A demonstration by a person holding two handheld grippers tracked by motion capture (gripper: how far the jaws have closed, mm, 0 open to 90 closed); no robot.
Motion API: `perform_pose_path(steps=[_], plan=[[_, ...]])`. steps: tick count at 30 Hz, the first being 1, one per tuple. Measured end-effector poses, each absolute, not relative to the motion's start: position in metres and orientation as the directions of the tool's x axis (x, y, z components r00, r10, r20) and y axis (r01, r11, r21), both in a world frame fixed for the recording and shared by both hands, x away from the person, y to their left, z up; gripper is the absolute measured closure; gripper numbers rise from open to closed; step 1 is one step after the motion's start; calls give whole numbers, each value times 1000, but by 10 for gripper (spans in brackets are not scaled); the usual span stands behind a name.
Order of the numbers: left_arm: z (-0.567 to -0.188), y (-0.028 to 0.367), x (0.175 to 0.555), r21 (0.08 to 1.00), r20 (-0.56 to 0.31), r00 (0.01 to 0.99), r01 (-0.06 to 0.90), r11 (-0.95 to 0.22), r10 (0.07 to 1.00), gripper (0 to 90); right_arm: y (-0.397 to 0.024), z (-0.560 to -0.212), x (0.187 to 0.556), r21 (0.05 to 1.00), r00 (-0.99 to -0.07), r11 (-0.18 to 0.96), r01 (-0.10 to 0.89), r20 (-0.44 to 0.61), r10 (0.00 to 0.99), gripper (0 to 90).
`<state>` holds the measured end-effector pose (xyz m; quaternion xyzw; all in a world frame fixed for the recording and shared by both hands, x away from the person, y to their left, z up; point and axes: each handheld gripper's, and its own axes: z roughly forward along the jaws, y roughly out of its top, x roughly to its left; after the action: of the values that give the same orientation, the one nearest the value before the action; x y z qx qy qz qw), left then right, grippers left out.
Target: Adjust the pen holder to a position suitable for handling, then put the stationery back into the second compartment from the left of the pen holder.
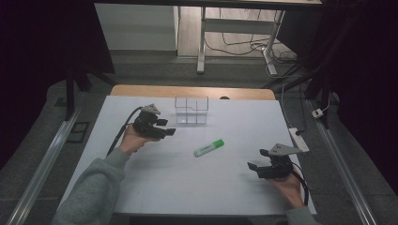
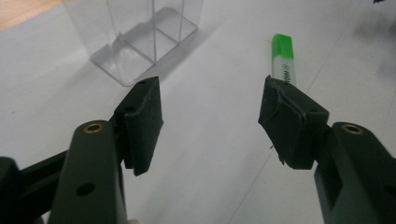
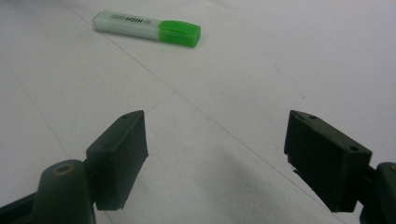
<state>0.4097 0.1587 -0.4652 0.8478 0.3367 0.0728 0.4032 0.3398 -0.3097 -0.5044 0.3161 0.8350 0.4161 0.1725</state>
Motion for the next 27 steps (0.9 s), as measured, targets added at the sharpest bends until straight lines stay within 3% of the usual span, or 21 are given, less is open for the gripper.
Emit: perform_pose_path(steps=[27], plan=[[-462,95,412,712,-137,826,465,-525,546,350,-308,-504,341,802,-746,461,380,-30,666,204]])
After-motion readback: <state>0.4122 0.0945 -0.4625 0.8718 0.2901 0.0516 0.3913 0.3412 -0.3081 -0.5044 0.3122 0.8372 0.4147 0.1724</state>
